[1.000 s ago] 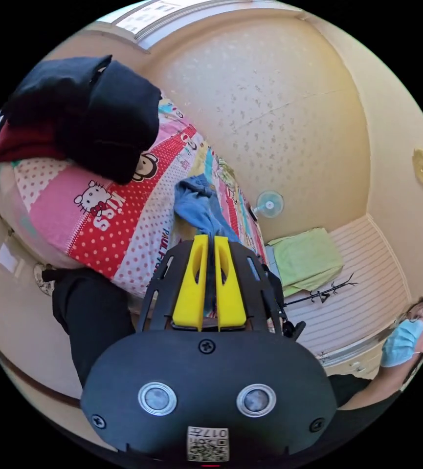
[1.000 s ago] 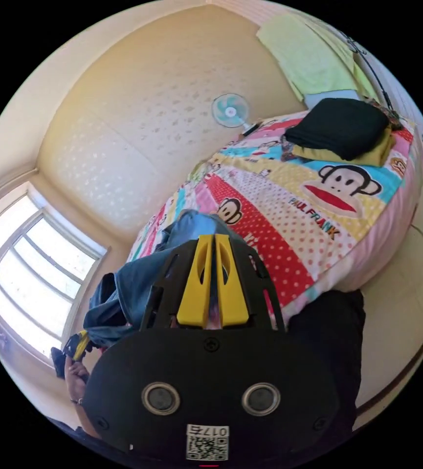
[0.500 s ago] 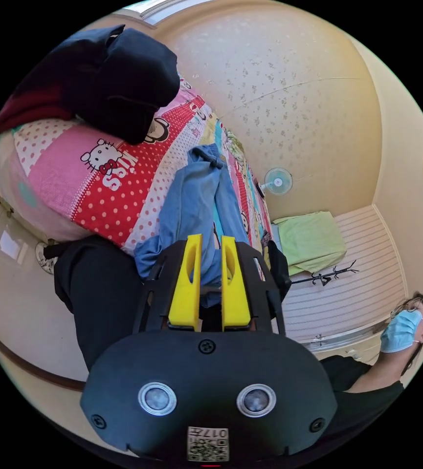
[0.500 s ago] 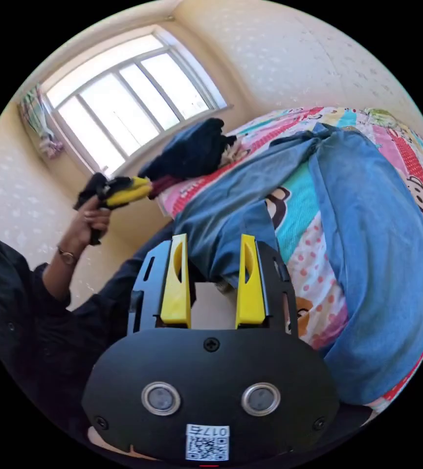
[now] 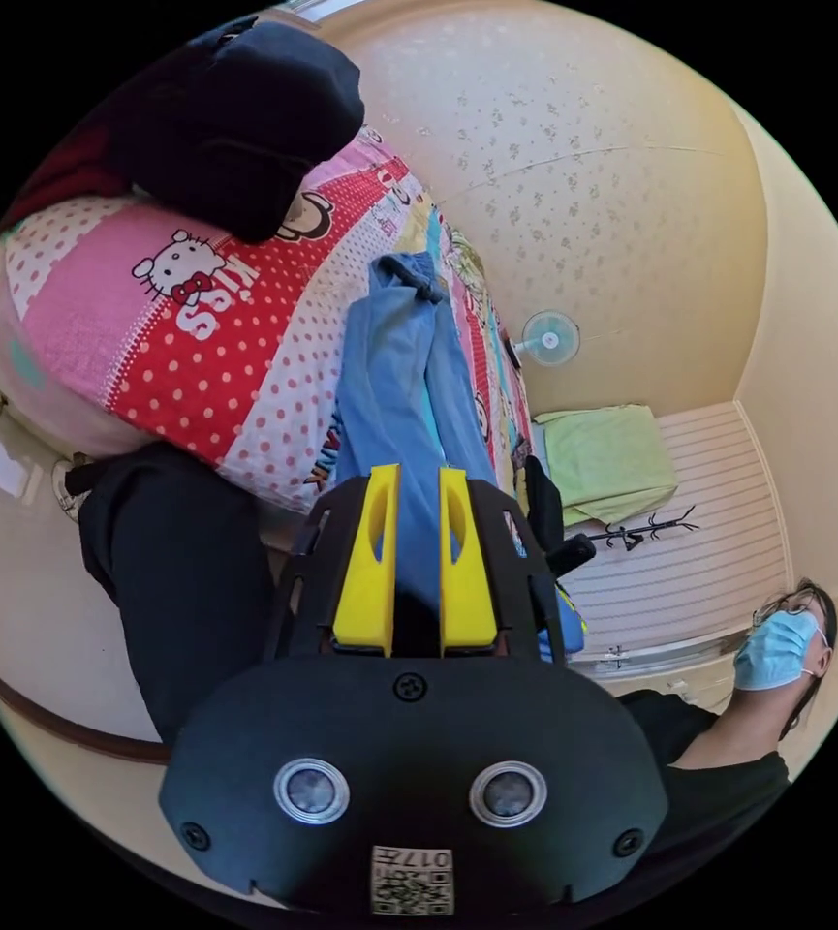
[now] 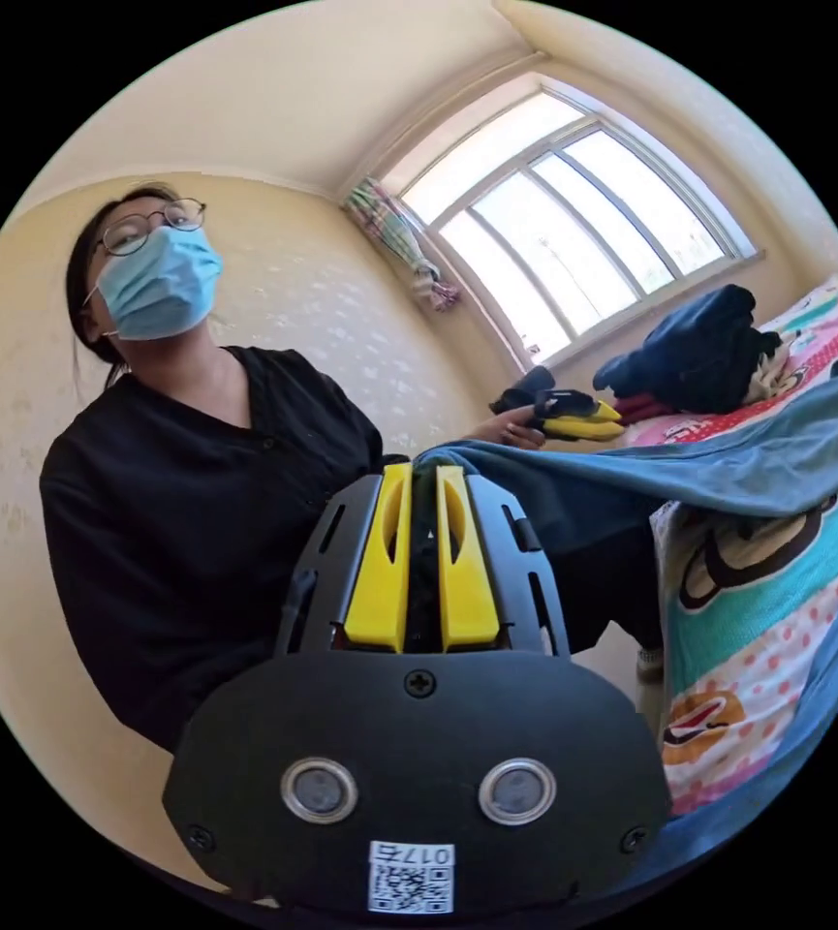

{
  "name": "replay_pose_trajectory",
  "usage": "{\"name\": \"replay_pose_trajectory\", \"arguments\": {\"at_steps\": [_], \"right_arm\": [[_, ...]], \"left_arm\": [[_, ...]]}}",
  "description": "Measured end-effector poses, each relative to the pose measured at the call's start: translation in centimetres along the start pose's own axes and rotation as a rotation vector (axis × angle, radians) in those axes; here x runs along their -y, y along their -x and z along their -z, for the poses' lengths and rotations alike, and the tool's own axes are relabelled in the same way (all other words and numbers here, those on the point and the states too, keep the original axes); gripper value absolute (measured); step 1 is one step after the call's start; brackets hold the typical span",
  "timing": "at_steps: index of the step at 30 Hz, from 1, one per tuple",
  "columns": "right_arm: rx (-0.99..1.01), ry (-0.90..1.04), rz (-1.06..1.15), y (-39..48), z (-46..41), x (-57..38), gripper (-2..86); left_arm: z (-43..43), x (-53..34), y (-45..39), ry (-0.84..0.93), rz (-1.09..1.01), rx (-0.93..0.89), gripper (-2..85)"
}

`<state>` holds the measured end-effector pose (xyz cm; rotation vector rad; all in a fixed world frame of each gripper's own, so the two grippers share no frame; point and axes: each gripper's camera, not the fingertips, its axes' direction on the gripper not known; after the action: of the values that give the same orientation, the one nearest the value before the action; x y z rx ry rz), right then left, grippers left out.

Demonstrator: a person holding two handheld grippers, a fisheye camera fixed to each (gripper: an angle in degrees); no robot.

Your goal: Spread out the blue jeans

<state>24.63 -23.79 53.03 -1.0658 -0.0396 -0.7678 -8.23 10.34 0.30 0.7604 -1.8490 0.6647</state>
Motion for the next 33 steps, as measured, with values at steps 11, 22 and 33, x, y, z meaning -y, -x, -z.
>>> {"name": "replay_pose_trajectory", "arguments": {"at_steps": [11, 22, 33], "right_arm": [[-0.076, -0.390, 0.189, 6.3, 12.8, -3.8, 4.1], [-1.079, -0.582, -0.366, 1.7, 16.1, -2.7, 4.4], [-1.278, -0.706, -0.587, -8.7, 17.2, -4.4, 1.7]], "left_arm": [[-19.3, -1.4, -5.4, 0.408, -0.160, -0.049, 11.5], [-23.0, 5.4, -8.2, 0.320, -0.320, 0.242, 11.6], [-35.7, 25.4, -11.4, 0.374, -0.581, 0.693, 11.5]]}}
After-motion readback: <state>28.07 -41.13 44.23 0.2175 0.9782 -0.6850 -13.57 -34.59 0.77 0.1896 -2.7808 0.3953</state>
